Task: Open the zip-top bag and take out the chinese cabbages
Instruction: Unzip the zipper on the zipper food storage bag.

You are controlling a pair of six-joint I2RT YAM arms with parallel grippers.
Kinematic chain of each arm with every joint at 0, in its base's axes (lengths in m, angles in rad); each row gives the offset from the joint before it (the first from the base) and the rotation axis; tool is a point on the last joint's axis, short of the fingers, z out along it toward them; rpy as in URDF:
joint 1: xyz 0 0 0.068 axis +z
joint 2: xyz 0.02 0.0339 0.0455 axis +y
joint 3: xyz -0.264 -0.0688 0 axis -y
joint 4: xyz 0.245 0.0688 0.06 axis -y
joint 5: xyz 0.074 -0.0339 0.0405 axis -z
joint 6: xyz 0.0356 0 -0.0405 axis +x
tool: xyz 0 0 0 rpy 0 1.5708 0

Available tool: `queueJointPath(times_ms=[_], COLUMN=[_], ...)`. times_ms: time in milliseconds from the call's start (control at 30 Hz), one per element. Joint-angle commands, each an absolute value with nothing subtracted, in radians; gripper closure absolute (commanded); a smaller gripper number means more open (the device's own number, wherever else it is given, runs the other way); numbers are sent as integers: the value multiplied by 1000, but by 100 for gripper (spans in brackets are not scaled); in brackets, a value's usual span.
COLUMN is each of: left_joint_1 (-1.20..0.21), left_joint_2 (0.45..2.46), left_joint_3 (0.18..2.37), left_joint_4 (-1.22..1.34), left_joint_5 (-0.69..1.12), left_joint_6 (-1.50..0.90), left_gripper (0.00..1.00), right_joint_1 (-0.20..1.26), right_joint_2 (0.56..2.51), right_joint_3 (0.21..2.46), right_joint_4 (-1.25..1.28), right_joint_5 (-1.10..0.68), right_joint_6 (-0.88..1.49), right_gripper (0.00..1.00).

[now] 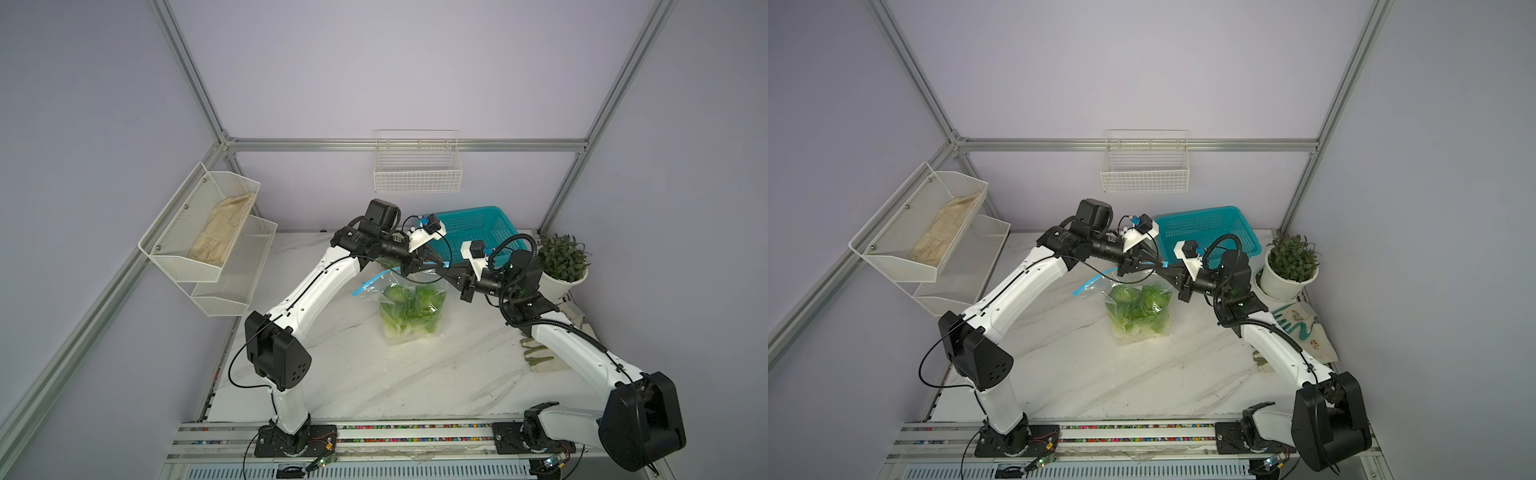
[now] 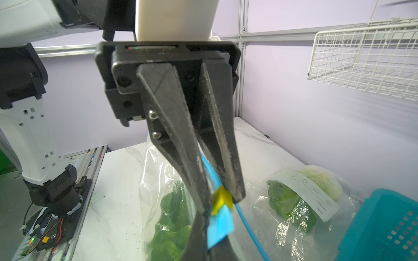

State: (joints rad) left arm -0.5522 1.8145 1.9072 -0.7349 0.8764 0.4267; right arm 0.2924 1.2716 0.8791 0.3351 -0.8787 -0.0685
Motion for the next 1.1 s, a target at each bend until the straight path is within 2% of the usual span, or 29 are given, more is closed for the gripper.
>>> queueJointPath(times_ms=[0,267,767,867,933,1067], left_joint_1=[-556,-554,-516,-509,-509,-509], left_joint_2=[1791,1752,1725,1712,1713,1733], left_joint_3=[1957,1911,1866,1840,1836,1859], left_joint_4=[-733,-733,-717,-698,-680,-670], left_joint_5=[882,848,823,821,826,847], left_joint_6=[424,460,448,442,432,419], left_gripper=[88,95,96,93,84,83], right_joint_1=[292,292,292,292,292,291], right_joint_2=[1255,1250,1246,1246,1251,1254], right_joint_3=[896,874,867,864,865,868], right_joint_4=[339,401,422,440,445,446], right_joint_5=[-855,-779,-743,-747,-775,-800], right_joint_6=[-77,-39,-15,-4,-1,2], right_gripper=[100,100,100,100,100,100])
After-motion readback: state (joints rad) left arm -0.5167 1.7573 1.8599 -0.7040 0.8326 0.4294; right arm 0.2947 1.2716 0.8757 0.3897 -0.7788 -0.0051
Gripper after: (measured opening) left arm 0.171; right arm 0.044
